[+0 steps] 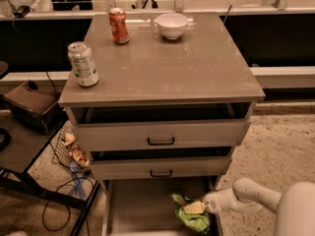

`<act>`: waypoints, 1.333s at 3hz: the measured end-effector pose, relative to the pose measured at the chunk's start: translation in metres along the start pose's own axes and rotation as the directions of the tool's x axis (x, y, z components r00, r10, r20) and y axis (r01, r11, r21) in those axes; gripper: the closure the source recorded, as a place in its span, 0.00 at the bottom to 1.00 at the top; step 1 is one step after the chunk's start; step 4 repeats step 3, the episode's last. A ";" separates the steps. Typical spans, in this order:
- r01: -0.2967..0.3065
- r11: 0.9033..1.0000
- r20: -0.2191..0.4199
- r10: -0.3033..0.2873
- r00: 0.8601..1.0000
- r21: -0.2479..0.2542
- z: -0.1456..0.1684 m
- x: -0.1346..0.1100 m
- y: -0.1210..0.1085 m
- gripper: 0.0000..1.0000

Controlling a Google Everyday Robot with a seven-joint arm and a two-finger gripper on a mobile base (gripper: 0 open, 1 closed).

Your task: Place green rice chip bag into bottom drawer

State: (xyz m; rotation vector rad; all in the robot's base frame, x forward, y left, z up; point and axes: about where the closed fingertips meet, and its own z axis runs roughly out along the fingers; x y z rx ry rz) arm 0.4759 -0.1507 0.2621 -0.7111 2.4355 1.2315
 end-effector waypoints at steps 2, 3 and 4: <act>-0.001 1.000 -0.003 0.001 1.000 -0.008 0.004 0.001 0.002 0.00; -0.001 1.000 -0.003 0.001 1.000 -0.008 0.004 0.001 0.002 0.00; -0.001 1.000 -0.003 0.001 1.000 -0.008 0.004 0.001 0.002 0.00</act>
Offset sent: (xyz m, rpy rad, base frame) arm -0.0009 0.0020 -0.0008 0.0022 0.0021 0.0024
